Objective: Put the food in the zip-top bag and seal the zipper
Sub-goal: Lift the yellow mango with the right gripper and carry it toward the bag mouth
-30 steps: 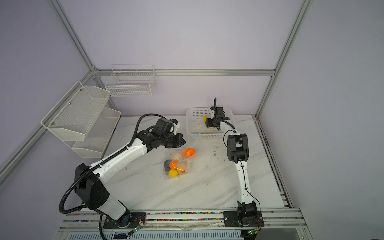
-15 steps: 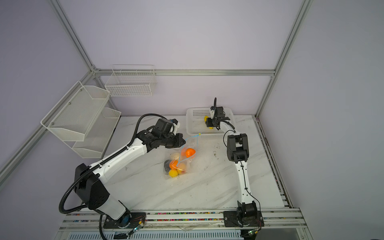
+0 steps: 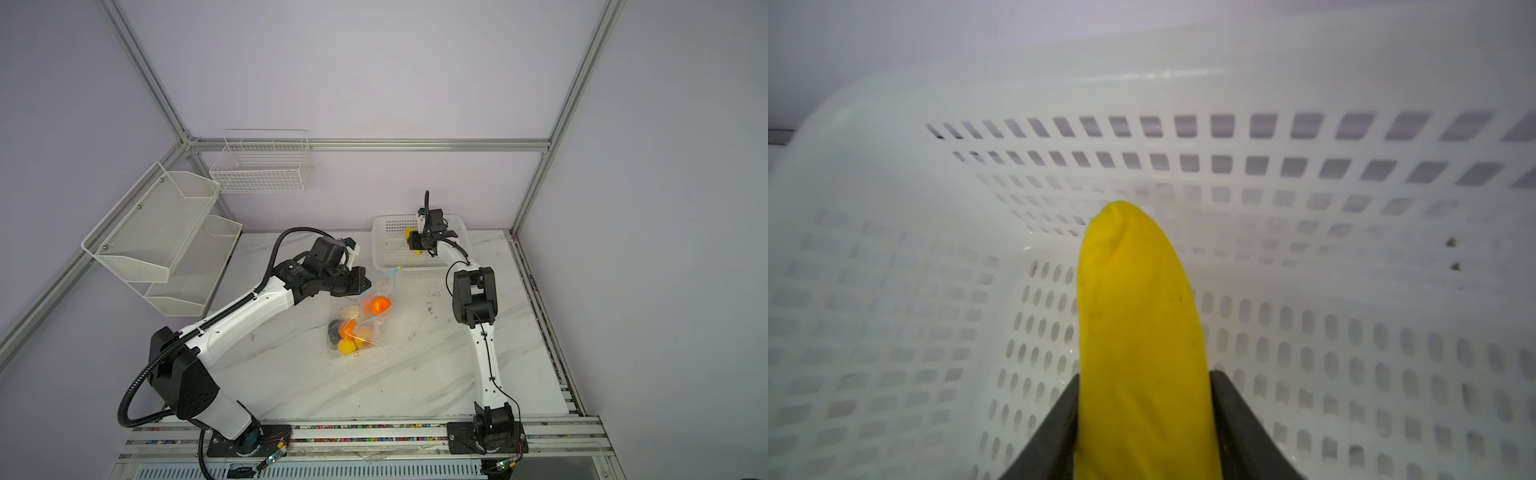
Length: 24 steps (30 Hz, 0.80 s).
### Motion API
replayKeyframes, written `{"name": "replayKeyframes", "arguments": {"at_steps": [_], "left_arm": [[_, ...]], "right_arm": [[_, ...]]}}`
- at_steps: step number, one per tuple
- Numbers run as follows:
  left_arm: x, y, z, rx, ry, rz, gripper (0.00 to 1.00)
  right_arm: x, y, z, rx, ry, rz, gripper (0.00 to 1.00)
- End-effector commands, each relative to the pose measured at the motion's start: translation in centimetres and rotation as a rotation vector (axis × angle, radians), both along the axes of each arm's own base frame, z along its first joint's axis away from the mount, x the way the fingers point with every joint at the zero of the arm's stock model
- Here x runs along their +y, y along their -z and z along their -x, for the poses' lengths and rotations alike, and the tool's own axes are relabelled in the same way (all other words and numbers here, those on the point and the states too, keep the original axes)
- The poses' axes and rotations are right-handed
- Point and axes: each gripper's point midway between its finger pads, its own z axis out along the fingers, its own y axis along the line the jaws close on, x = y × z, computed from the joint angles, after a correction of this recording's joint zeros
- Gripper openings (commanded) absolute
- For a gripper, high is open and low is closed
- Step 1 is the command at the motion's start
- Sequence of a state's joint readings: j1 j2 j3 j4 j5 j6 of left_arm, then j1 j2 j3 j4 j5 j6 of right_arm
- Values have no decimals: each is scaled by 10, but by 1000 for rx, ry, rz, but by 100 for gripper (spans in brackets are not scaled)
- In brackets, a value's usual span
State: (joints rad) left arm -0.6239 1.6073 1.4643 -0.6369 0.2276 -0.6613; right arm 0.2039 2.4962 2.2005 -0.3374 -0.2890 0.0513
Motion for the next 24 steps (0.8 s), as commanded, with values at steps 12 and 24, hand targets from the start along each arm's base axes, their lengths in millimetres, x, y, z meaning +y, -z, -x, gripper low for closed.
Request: {"name": "replayKeyframes", "arguments": {"at_steps": [12,24], "left_arm": [[-6,-40,-10,-105,12,62,0],[-7,-37,-6,-113,24,87,0]], "right_arm": [[16,-133,68,-86,48,-143,46],[30,-197,178,-5,84,-243,46]]}}
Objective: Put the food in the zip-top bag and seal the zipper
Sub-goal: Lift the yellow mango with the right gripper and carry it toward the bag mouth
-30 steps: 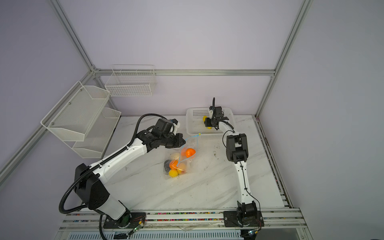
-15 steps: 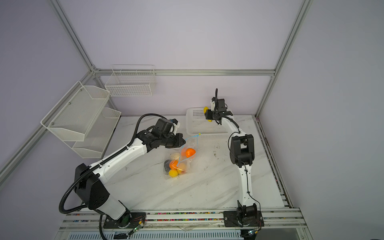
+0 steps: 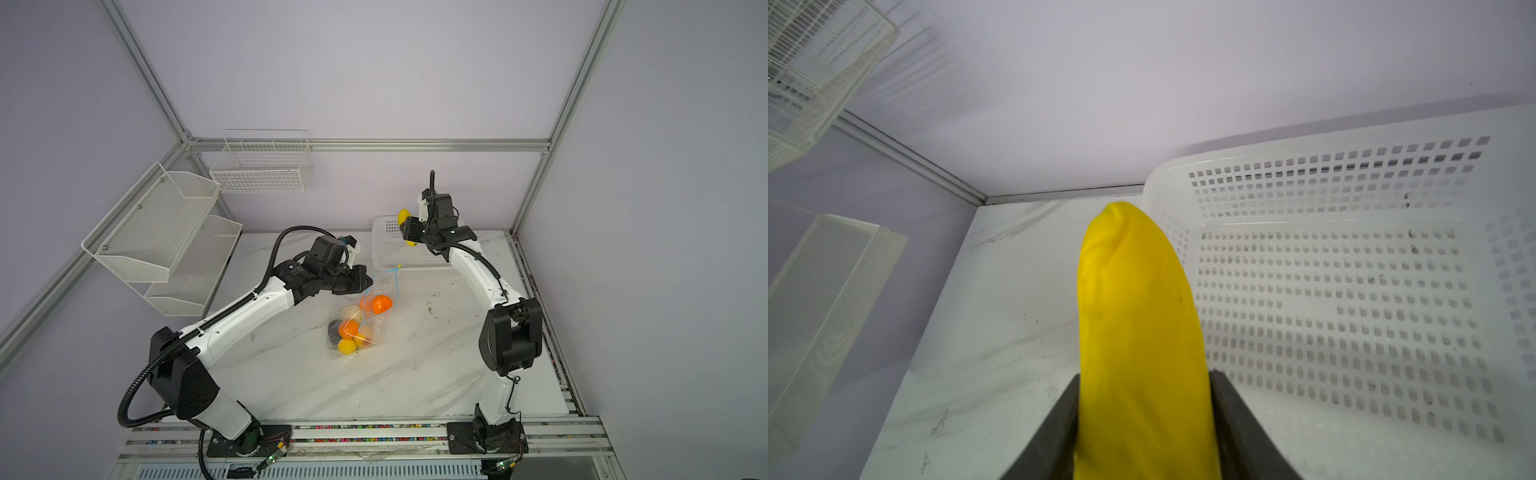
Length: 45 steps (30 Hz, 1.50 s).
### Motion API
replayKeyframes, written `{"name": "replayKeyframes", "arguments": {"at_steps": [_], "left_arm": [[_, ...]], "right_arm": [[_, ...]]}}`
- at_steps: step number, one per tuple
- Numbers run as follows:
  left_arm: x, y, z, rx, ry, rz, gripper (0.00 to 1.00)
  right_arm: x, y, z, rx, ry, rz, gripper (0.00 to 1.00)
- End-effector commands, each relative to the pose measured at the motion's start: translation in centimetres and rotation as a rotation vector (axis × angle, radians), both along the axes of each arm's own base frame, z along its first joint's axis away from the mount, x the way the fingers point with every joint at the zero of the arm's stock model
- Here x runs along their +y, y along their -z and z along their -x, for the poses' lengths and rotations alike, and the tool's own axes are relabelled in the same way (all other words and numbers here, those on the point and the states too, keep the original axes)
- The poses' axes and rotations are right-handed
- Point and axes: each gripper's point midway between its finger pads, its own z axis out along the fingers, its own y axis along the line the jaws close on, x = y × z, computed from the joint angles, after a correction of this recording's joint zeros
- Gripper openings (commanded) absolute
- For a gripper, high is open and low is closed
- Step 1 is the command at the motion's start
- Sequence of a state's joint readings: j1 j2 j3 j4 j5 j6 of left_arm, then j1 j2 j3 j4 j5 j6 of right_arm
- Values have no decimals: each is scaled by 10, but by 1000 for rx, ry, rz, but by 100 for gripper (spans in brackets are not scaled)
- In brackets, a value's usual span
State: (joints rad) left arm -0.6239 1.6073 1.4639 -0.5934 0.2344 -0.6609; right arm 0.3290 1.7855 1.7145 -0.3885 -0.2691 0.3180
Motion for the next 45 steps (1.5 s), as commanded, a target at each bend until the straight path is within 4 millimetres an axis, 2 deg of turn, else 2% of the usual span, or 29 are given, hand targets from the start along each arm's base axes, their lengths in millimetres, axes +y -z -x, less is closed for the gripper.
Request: {"name": "replayKeyframes", "arguments": {"at_steps": [1,4,10,18,28,35,45], "left_arm": [[-2,-29,-1,-82,19,60,0],[-4,-29,0,-81,28,68,0],[-4,-31,-2,-92,32,71,0],[-6,-30,-3,-87,36,78,0],[-7,-30,-4,-86,29,85,0],[-5,-30,-4,-84,22,85,0],[-4,-34,-3,-88,17,91,0]], "right_arm": [[-3,-14,36,55,37,-46,46],[4,-27,62,83,0,-118,46],[22,-28,114,232,-139,-241,46],[22,-34,153,342,-175,-298,45],[46,-8,183,485,-252,-306,45],[47,19,194,539,-268,-271,45],[46,32,183,536,-241,-240,45]]}}
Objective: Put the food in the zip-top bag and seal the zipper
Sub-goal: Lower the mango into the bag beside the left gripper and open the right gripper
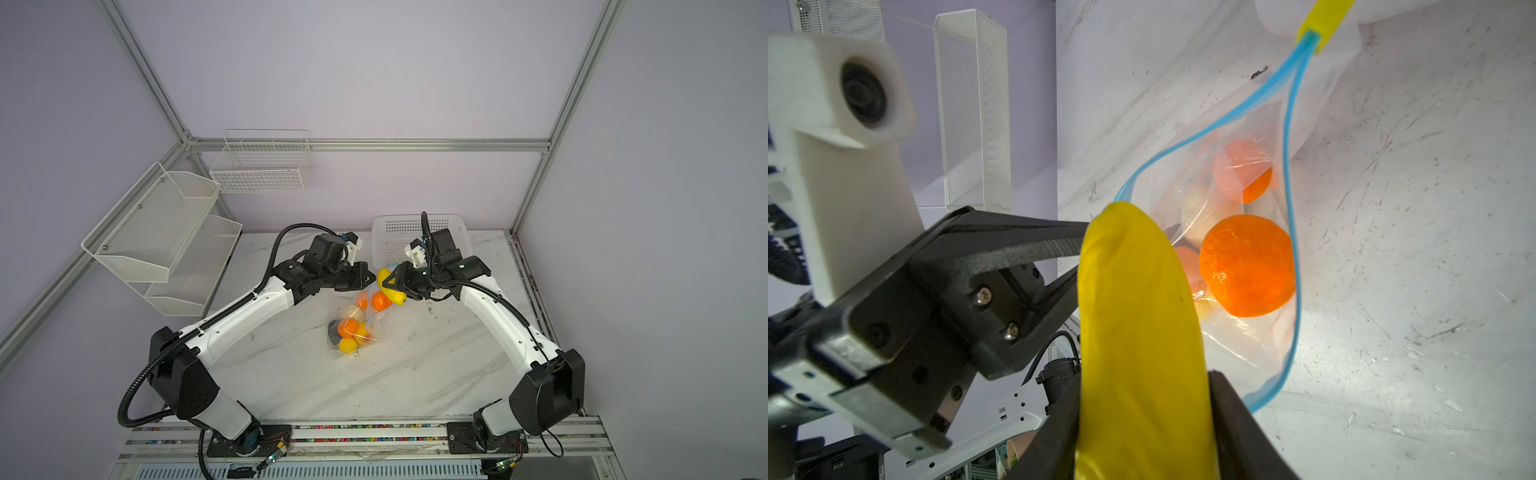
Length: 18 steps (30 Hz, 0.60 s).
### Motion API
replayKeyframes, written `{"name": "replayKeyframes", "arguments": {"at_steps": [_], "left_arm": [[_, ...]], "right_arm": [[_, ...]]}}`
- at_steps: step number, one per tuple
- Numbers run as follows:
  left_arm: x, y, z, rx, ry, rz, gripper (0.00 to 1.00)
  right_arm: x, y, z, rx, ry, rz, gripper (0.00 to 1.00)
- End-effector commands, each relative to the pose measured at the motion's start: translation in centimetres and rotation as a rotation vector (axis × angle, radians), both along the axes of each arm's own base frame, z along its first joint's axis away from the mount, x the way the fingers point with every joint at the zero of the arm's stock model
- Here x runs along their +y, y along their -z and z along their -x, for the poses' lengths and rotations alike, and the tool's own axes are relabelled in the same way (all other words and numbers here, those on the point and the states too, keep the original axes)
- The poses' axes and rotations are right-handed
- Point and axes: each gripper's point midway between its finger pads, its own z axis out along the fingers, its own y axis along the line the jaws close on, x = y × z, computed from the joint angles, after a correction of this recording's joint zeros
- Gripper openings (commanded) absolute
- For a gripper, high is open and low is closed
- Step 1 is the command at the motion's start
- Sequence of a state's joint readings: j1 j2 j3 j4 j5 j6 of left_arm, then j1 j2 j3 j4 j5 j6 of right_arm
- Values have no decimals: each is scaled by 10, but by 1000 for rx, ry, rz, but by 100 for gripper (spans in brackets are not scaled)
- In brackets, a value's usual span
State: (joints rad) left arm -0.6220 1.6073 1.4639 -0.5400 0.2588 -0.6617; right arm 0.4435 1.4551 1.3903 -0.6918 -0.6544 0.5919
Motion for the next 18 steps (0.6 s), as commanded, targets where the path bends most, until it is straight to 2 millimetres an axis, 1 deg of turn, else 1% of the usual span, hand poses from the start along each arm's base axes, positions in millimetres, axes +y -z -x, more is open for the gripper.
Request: {"name": "replayKeyframes", "arguments": {"at_steps": [1,4,11,18], "left_arm": [[3,-23,2,-53,2,46,0],[2,-24,3,-53,6,49,0],[2,-28,6,-59,10,58,0],[1,-31,8,-61,17,63,0]], "right_arm": [[1,5,-8,-8,3,27,45],[1,9,-15,-11,12,54,45],[5,12,-28,-17,24,59,46],[9,9,-38,-14,39,52,47]]}}
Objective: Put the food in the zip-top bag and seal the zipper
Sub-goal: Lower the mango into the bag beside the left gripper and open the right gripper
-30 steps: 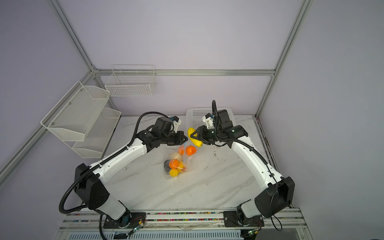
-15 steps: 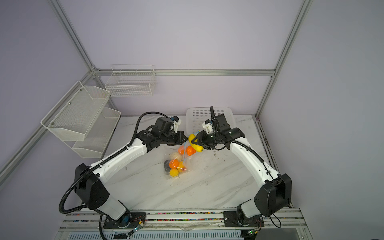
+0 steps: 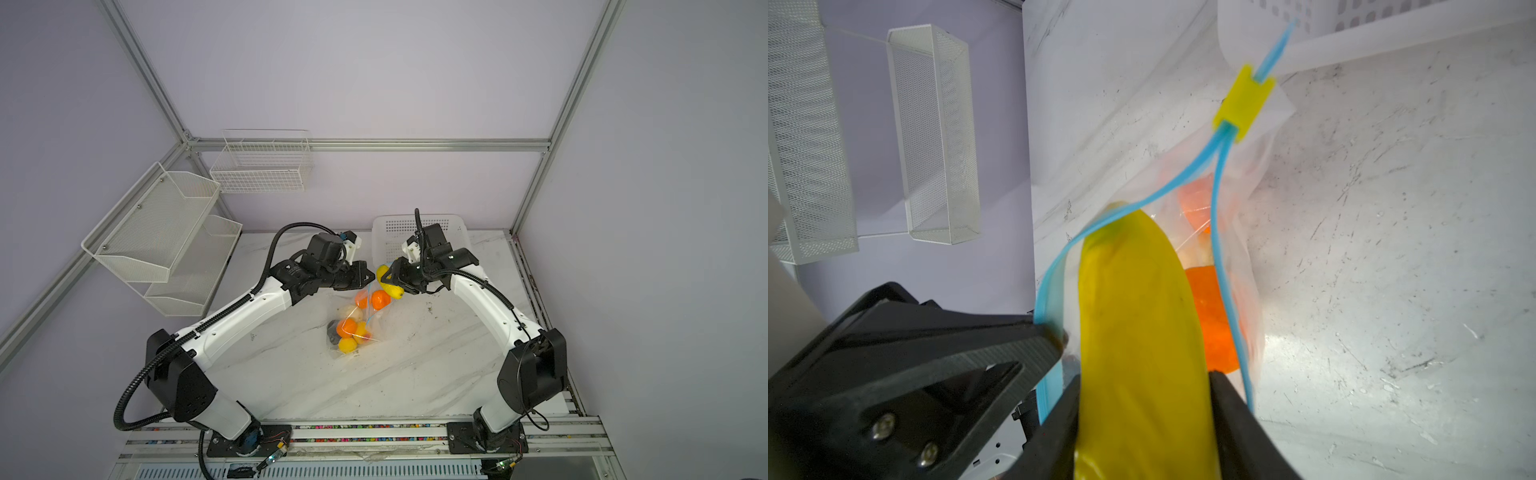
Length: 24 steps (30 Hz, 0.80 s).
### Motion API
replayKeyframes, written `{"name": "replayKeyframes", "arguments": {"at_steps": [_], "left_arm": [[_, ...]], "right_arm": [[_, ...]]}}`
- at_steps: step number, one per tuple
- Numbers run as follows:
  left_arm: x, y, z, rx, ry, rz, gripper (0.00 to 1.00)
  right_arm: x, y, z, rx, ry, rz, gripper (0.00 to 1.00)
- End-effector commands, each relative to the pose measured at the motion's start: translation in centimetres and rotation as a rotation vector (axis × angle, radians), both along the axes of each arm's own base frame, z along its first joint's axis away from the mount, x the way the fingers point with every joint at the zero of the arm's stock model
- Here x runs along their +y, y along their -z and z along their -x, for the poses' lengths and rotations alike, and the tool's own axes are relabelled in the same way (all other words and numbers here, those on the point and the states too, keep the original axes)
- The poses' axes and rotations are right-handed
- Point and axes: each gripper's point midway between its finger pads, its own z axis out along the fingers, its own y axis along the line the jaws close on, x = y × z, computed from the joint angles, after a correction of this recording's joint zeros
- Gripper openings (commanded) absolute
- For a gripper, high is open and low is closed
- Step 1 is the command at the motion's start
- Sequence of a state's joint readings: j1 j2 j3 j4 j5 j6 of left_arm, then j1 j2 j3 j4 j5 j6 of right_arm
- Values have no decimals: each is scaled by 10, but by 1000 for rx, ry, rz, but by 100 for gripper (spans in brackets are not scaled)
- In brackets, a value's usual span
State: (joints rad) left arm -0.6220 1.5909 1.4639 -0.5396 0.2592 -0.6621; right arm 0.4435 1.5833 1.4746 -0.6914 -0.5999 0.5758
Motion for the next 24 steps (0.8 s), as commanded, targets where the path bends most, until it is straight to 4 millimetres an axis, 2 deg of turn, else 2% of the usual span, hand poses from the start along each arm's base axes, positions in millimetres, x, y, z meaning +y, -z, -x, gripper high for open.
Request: {"name": "replayKeyframes", "arguments": {"at_steps": [1,8,18,24], "left_arm": [[0,-23,6,-49,17,53,0],[-2,-24,9,-50,25,56,0],[-1,-29,11,-59,26,60,0],[3,-44,17,-89,29,71,0]], "right_arm": [[4,-12,-7,-24,16,-12,49],[8,-20,-9,-33,24,-26,58],[20,-19,-4,-28,13,-36,60],[19,-20,-9,-48,35,-17,61]]}}
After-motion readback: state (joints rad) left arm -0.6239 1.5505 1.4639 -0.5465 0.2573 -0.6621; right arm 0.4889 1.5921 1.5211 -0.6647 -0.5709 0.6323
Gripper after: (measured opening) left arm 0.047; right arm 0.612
